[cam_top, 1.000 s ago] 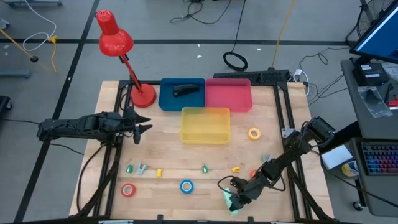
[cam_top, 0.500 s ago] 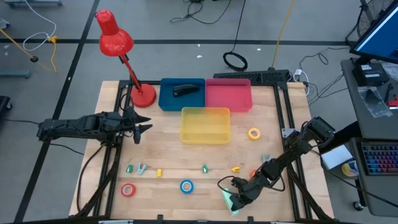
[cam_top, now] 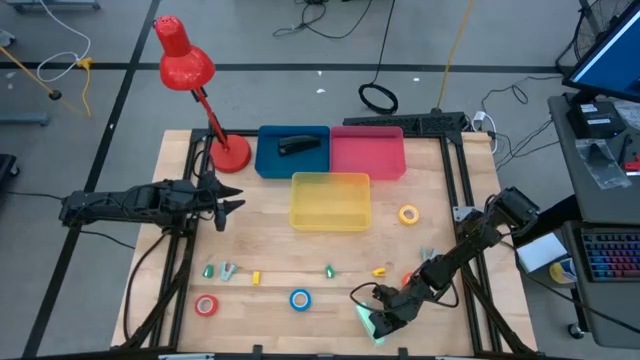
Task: Pick and place Stapler, Stapler remover, tape
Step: Put the light green stapler into the blue bin
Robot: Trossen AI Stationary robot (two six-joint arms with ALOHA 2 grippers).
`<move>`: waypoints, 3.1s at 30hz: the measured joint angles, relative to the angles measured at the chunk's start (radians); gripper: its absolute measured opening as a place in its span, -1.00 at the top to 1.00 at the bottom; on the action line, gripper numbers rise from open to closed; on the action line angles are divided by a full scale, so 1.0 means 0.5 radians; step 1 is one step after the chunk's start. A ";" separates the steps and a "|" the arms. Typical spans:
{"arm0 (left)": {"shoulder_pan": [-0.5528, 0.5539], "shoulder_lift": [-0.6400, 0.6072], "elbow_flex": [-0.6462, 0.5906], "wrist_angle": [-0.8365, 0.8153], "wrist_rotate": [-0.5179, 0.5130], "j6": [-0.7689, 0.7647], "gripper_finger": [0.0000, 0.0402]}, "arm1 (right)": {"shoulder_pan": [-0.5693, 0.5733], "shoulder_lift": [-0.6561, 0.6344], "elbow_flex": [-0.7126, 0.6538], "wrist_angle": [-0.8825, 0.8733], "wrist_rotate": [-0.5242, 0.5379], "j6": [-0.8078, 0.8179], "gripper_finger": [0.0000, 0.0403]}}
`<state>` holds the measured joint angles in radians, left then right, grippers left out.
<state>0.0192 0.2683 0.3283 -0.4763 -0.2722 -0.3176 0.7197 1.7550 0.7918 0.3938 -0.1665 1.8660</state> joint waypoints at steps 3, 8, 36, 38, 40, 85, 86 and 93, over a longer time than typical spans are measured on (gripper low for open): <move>-0.001 -0.001 0.000 0.001 0.000 -0.001 0.13 | 0.000 0.000 0.000 -0.005 0.003 0.008 0.29; -0.001 -0.001 0.000 0.002 0.000 -0.002 0.13 | 0.000 -0.001 0.001 -0.018 0.008 0.007 0.44; 0.000 0.000 0.000 0.005 0.000 -0.006 0.13 | -0.014 -0.600 -0.006 -1.191 -0.090 -0.328 0.56; 0.000 -0.001 0.000 0.005 0.000 -0.008 0.13 | -0.015 -0.623 -0.006 -1.265 -0.090 -0.363 0.56; 0.000 0.000 0.000 0.006 0.000 -0.011 0.13 | -0.018 -0.636 -0.006 -1.310 -0.095 -0.382 0.56; 0.000 0.000 0.000 0.016 0.000 -0.110 0.13 | -0.128 -0.934 0.014 -1.464 -0.120 -0.834 1.00; -0.001 -0.001 0.000 0.019 0.000 -0.116 0.13 | -0.127 -0.930 0.109 -1.692 -0.081 -0.910 1.00; 0.000 0.000 0.000 0.018 -0.018 -0.164 0.13 | -0.142 -0.829 0.385 -2.181 0.119 -1.534 1.00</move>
<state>0.0191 0.2684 0.3283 -0.4675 -0.2814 -0.3997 0.6489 1.3405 0.9843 -0.6968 -0.1068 1.0989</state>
